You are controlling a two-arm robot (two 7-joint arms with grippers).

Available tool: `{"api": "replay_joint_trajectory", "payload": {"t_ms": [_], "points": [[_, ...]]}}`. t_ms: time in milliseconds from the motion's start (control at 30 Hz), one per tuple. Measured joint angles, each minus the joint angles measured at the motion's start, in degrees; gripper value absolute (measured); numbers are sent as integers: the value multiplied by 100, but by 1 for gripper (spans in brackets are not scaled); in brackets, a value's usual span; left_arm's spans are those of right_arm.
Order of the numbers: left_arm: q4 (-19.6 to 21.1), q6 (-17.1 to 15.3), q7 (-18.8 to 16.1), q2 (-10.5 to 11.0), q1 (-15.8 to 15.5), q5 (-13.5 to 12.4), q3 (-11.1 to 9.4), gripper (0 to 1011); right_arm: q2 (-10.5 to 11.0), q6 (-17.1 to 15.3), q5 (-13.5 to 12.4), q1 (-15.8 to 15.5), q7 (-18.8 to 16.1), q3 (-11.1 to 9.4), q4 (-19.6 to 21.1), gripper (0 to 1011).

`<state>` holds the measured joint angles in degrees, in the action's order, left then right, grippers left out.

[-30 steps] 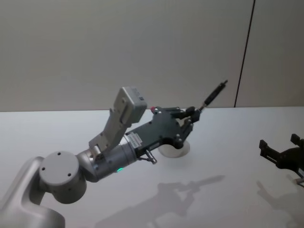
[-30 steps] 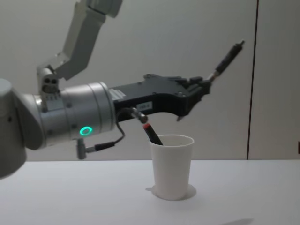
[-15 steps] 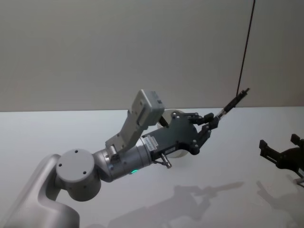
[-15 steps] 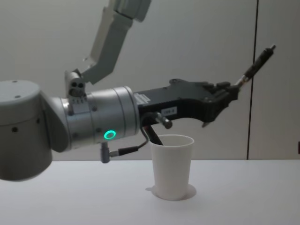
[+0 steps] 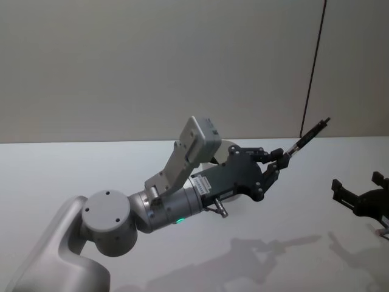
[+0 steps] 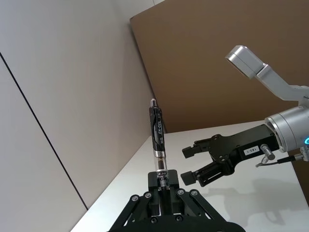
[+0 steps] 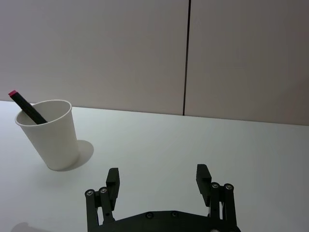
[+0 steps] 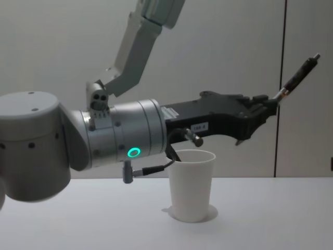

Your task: Place the pen into the pen holder.

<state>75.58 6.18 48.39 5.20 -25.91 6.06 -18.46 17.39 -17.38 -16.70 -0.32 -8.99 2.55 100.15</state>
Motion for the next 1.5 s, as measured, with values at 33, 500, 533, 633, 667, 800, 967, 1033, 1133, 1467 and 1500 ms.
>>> {"api": "replay_joint_trajectory", "payload": {"t_ms": [33, 500, 533, 633, 667, 800, 967, 1033, 1133, 1467, 1500], "points": [[-4, 1, 1, -2, -3, 0, -3, 131, 0, 0, 0, 0, 0, 0, 0, 1001], [-52, 10, 14, -24, -29, -9, -33, 131, 0, 0, 0, 0, 0, 0, 0, 1001], [-53, 10, 15, -24, -30, -10, -34, 131, 0, 0, 0, 0, 0, 0, 0, 1001], [-57, 12, 17, -26, -32, -11, -37, 130, 0, 1, 0, 0, -1, 0, 0, 1001], [-59, 12, 18, -26, -33, -11, -38, 131, 1, 4, 0, -1, -5, 0, 0, 1001], [-62, 13, 20, -28, -35, -11, -41, 131, 7, 27, -11, -13, -38, -3, 3, 1001], [-65, 13, 20, -30, -37, -11, -45, 130, 33, 112, -83, -51, -133, -22, 31, 1001], [-67, 13, 20, -32, -38, -10, -46, 130, 43, 146, -118, -65, -166, -32, 40, 1001], [-68, 13, 20, -33, -39, -10, -47, 131, 81, 231, -212, -109, -281, -65, 67, 1001], [-71, 12, 20, -34, -42, -10, -47, 131, 231, 480, -510, -246, -670, -182, 132, 1001], [-71, 12, 20, -34, -41, -10, -47, 131, 244, 499, -533, -257, -703, -192, 136, 1001]]}}
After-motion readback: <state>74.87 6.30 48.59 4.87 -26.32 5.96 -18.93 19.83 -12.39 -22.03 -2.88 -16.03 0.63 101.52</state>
